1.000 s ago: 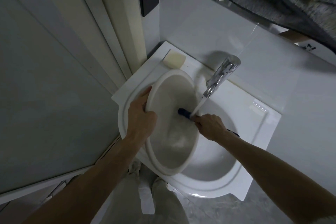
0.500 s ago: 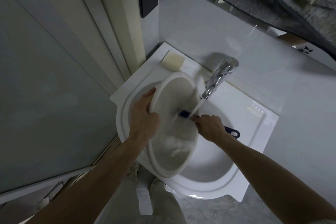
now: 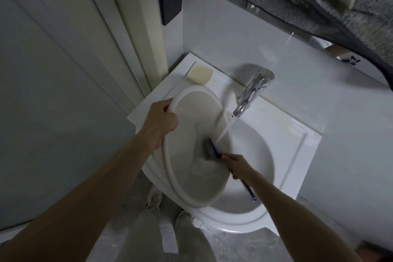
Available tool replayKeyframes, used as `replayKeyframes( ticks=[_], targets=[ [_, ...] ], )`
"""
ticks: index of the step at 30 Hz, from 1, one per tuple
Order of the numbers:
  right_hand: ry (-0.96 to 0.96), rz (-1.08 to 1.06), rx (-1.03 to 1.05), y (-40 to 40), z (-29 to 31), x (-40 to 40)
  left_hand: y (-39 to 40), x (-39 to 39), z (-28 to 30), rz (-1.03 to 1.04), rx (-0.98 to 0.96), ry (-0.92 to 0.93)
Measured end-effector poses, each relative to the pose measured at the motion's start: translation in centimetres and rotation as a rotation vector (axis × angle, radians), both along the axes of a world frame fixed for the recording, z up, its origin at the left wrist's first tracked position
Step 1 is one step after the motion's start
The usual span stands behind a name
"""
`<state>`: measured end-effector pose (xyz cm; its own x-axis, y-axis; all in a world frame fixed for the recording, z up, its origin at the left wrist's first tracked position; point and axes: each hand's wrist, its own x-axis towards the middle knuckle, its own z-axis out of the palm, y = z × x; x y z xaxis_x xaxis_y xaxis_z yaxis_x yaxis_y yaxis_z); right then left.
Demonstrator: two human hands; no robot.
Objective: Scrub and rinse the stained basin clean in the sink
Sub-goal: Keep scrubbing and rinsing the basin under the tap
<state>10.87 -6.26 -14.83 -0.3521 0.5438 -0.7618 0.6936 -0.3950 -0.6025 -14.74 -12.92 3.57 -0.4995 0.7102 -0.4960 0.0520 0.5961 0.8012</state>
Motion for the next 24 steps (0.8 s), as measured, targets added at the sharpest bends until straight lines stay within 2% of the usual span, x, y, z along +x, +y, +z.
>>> replayKeyframes(
  ticks=[3,6,10,14,21,24],
  targets=[
    [0.016,0.028,-0.035,-1.6,0.4,0.3,-0.3,0.4,-0.4,-0.044,0.037,0.018],
    [-0.015,0.040,-0.050,-3.7,1.0,1.0,-1.7,1.8,-1.4,-0.067,0.089,0.123],
    [-0.043,-0.086,-0.113,-6.2,2.0,1.2,-3.0,3.2,-2.8,0.008,0.133,0.117],
    [-0.074,-0.138,-0.229,-8.4,2.9,1.1,-5.2,4.7,-4.0,-0.014,0.126,0.115],
    [-0.055,-0.402,-0.549,-9.0,4.6,0.4,-7.6,6.7,-5.4,0.093,0.160,0.101],
    [-0.009,-0.472,-0.715,-9.0,5.3,-0.3,-8.9,8.1,-5.5,0.048,0.234,0.171]
  ],
)
